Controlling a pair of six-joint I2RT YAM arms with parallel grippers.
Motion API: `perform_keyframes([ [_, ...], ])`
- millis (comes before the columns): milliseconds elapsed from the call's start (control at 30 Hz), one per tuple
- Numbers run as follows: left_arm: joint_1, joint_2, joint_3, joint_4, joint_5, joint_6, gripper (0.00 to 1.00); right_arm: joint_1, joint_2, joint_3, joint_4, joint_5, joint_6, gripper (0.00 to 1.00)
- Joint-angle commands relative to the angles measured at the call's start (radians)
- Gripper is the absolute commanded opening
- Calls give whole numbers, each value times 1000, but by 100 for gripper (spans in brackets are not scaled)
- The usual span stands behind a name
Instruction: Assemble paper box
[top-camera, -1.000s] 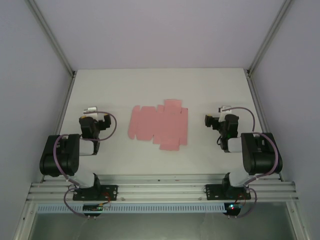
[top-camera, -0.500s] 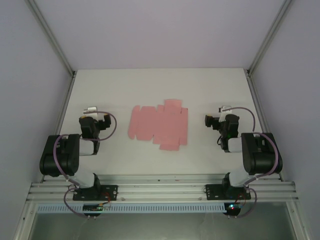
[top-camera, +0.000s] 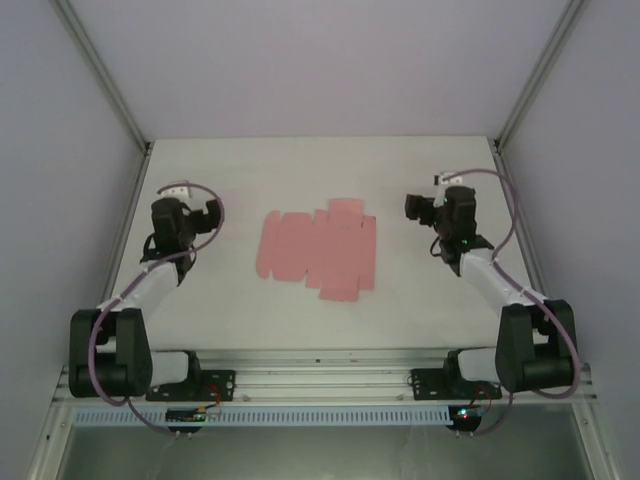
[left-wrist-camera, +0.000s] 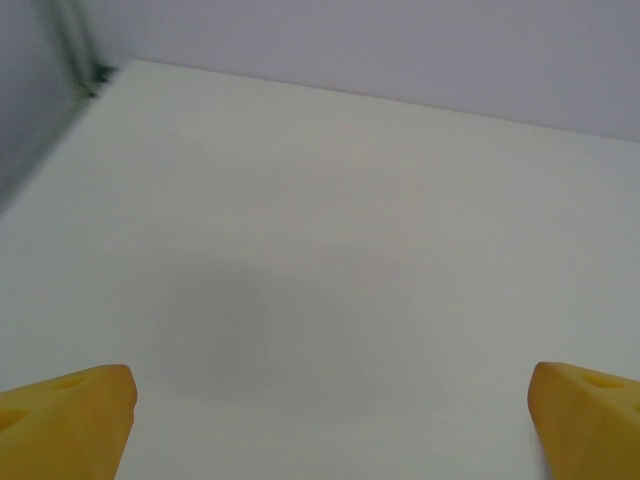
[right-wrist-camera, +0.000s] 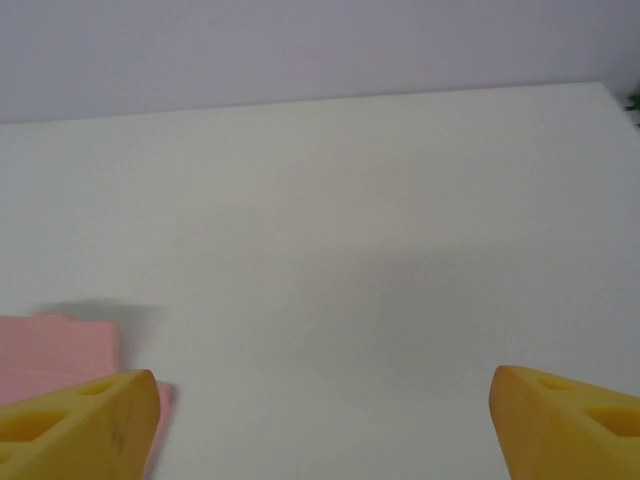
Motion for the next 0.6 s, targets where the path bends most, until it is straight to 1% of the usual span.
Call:
perform_keyframes([
  [0,-39,-5,45,-274,191,-121,100,96,45,95,-392,-11,159,81],
  [33,-52,6,56,-296,224,-147,99,125,66,121,-432,-11,192,78],
  [100,-74,32,76,-331,284,-178,100,178,120,173,-493,-50,234,69],
  [133,-84,48,83,-338,304,-188,100,201,147,192,-514,-61,259,66],
  [267,-111,139,121,-356,384,-190,100,282,276,256,-527,-129,279,56],
  [367,-113,213,157,-372,417,-192,100,305,380,314,-536,-155,262,45],
  [433,-114,264,193,-400,427,-188,100,310,438,346,-552,-200,259,39],
  [500,-113,311,223,-416,465,-185,100,311,481,356,-549,-218,261,36],
  [567,-114,346,239,-403,512,-180,100,309,514,357,-558,-206,265,34],
])
